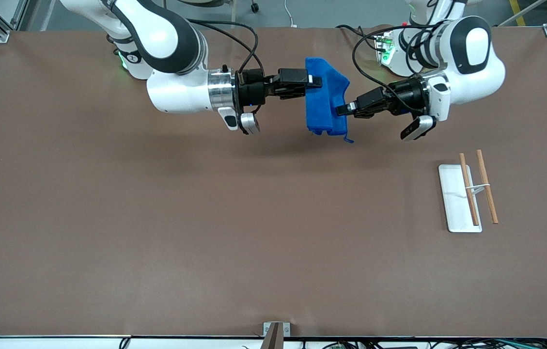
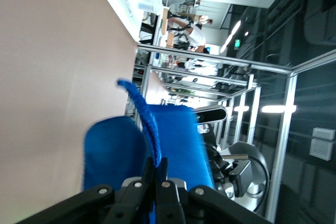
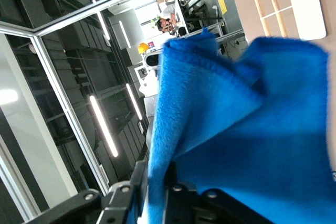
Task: Right arm passes towel to left arm to hang
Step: 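Grasp the towel edge with the left gripper, then open the right gripper, then carry the towel with the left gripper while the right gripper withdraws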
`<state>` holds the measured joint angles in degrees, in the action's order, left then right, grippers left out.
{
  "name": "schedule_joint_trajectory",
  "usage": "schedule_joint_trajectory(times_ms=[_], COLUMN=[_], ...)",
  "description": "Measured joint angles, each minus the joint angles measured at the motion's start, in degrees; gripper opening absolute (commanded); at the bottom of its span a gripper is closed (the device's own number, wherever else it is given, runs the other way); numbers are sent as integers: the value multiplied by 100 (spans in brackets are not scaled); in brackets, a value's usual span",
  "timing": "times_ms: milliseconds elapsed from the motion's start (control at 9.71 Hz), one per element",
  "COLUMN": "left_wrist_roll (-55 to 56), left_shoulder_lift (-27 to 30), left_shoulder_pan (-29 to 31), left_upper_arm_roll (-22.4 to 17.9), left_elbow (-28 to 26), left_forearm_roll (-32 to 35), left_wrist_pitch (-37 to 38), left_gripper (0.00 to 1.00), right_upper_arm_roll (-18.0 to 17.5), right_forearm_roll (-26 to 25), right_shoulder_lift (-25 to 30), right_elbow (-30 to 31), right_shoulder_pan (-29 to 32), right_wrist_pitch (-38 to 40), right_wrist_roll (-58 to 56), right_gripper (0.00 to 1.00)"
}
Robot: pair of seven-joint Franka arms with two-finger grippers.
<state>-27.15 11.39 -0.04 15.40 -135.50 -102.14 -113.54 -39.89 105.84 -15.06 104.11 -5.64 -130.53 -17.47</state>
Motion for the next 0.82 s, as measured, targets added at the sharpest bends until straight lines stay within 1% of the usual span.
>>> schedule_joint_trajectory(times_ms=[103,206,309,412,515,618,824], left_wrist_roll=[83,205,289,347,370,361,354], left_shoulder_lift=[1,3,6,6,6,1,-112], left_shoulder_pan=[3,5,6,9,16,22,39], left_upper_arm_roll=[-92,-174,-308,-507,-754,-1048,-1686], left_elbow=[87,202,349,507,632,722,983], left_forearm_roll=[375,890,1535,2197,2876,3640,5047], left_wrist_pitch=[0,-2,-4,-6,-9,-17,-26], left_gripper=[0,0,0,0,0,0,0], right_upper_arm_roll=[9,23,40,57,90,205,703], right_forearm_roll=[0,-7,-170,-620,-1185,-1687,-2594], right_shoulder_lift=[-12,-30,-39,-38,-41,-38,-9], right_elbow=[7,33,98,193,304,407,631], right_shoulder_pan=[29,114,260,443,648,772,816], right_wrist_pitch=[-124,-211,-227,-235,-234,-233,-226], right_wrist_roll=[0,0,-18,-34,-40,-42,-46], right_gripper=[100,100,100,100,100,100,100])
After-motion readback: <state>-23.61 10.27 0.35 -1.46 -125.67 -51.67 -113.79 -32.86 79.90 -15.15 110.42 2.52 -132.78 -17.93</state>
